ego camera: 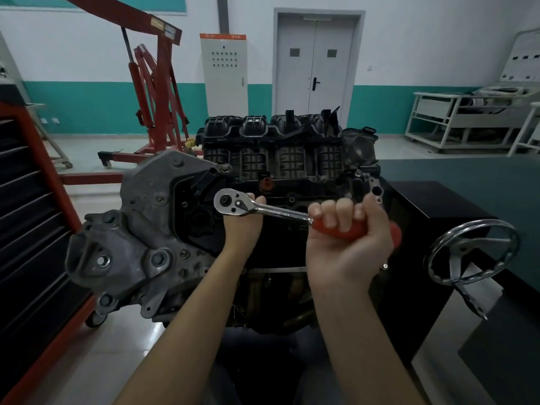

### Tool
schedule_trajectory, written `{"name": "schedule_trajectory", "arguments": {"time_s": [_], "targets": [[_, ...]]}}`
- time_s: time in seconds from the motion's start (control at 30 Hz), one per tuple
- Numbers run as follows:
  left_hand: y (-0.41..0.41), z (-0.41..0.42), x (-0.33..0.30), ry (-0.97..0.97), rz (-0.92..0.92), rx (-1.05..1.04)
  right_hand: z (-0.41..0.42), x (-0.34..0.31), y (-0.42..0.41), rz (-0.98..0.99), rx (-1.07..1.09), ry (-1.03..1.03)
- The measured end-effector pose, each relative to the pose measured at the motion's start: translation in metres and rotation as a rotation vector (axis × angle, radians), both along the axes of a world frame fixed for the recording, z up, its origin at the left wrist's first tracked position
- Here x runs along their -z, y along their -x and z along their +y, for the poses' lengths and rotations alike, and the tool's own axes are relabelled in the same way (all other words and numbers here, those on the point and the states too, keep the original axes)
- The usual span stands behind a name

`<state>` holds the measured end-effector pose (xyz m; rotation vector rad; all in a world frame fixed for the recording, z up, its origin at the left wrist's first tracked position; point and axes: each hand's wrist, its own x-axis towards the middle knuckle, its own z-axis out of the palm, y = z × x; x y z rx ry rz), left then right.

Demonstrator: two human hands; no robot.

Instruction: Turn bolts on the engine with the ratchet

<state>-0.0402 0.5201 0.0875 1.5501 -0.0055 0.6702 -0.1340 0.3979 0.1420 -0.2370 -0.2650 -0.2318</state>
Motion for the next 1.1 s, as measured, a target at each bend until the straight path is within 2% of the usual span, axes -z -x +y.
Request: {"name": "schedule_trajectory", "arguments": {"time_s": [0.17,0.33,0.4,0.47,0.53,0.63,0.73,0.9,1.03,1.1], "targets": [[-0.002,-0.001,-0.001,0.108,0.040,0.056,-0.013,-0.040,-0.037,-0.004,-0.065,0.211],[0.000,0.000,0.002,-0.118,0.014,0.118,-0.016,-0.078,-0.065,0.045,-0.223,0.422],[-0.001,0.002,0.004,-0.089,0.041,0.111,-0.016,-0.072,-0.059,0.052,-0.211,0.390],[-0.004,0.004,0.008,0.039,0.075,0.098,-0.016,-0.053,-0.044,0.048,-0.145,0.295],[-0.006,0.005,0.010,0.118,0.029,0.109,-0.012,-0.028,-0.023,0.037,-0.062,0.174],[-0.005,0.005,0.007,0.050,-0.027,0.105,-0.001,0.001,0.004,0.045,-0.002,-0.009],[-0.005,0.004,0.004,-0.029,-0.020,0.077,0.005,0.006,0.010,0.023,0.022,-0.023],[-0.008,0.004,0.005,0.174,0.075,0.061,-0.005,-0.035,-0.024,0.011,-0.019,0.168],[-0.003,0.001,0.006,-0.005,0.028,0.111,-0.011,-0.077,-0.058,0.044,-0.181,0.430],[-0.001,0.000,0.006,-0.089,0.024,0.127,-0.012,-0.084,-0.064,0.053,-0.234,0.478]]}}
